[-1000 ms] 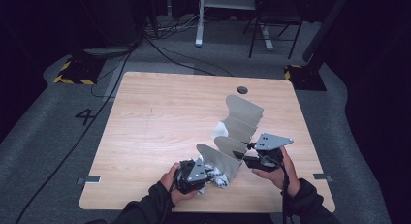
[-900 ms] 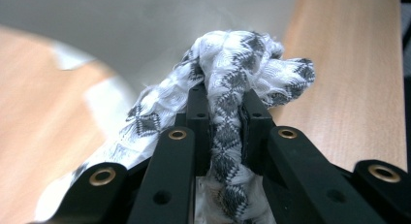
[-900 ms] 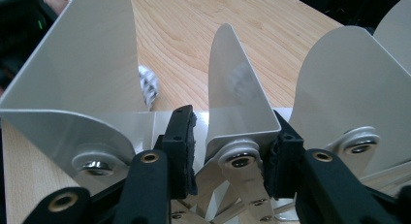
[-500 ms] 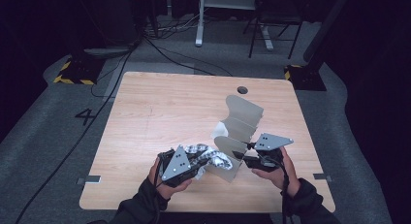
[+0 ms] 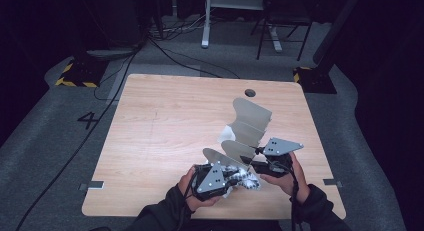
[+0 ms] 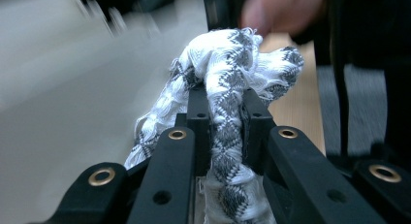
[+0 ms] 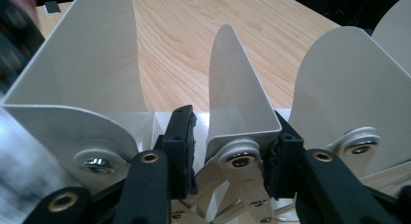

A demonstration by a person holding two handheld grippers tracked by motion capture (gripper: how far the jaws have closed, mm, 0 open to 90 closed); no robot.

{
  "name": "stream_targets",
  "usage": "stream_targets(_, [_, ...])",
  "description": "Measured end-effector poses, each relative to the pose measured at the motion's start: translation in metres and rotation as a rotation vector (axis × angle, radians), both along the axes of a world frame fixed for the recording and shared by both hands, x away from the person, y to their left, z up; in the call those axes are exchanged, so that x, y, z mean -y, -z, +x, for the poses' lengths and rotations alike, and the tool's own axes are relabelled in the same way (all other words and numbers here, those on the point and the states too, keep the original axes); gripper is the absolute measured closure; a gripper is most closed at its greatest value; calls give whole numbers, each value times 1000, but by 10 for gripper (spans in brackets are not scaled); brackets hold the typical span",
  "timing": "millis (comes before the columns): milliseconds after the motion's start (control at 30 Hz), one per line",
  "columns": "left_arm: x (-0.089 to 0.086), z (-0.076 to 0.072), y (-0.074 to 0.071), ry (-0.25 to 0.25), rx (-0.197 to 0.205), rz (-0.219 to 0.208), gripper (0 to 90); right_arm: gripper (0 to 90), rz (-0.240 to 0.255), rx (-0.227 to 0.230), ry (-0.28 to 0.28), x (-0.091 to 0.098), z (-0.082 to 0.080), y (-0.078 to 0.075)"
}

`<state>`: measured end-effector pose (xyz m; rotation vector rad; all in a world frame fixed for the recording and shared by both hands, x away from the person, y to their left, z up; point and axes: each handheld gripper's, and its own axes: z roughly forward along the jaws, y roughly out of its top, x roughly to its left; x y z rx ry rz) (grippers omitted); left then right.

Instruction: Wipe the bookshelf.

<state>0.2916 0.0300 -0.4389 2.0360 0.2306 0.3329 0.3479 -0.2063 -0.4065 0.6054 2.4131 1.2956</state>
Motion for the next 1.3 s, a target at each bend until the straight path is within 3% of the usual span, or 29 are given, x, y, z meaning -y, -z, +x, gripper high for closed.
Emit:
stream_targets(100, [2, 3, 10, 7, -28, 29, 790, 616, -2, 1, -1, 0, 0, 0])
stream_targets(133, [2, 5, 16, 7, -43, 70, 790, 616, -1, 0, -2, 0, 0, 0])
stream_targets(200, [0, 8, 22, 5, -64, 99, 790, 616, -1, 2, -3, 1, 0, 0])
stream_targets(300, [-5, 13, 31, -14, -94, 146, 790, 616, 5, 4, 0, 1, 0, 1])
stream_targets(333, [-12, 19, 38, -42, -105, 177, 789, 616, 8, 5, 0, 1, 0, 1])
stream_targets(367, [-12, 19, 38, -42, -105, 177, 788, 616, 8, 5, 0, 1, 0, 1])
stream_targets(433, [-27, 27, 44, -105, -146, 165, 784, 616, 13, -3, -4, 2, 0, 1])
stream_targets(533, [-36, 31, 46, -146, -164, 153, 780, 616, 16, -10, -10, 4, 1, 0])
stream_targets(667, [-55, 40, 40, -247, -152, 135, 773, 616, 19, -12, -13, 5, 1, 0])
stream_targets(833, [-73, 52, 29, -350, -104, 109, 770, 613, 11, -13, -13, 7, 1, -1])
stream_targets(900, [-86, 60, 23, -396, -96, 69, 771, 614, 8, -11, -5, 9, 1, -2])
stream_targets(1033, [-92, 69, 21, -426, -89, 56, 772, 611, 7, -7, -2, 10, 1, -2])
stream_targets(1133, [-90, 71, 22, -408, -85, 50, 772, 566, -10, 5, 17, 10, -1, -3])
stream_targets(1200, [-85, 72, 24, -386, -82, 71, 772, 547, -13, 11, 30, 10, -2, -4])
stream_targets(1300, [-80, 76, 27, -373, -84, 82, 772, 500, 10, 27, 43, 14, -6, -11])
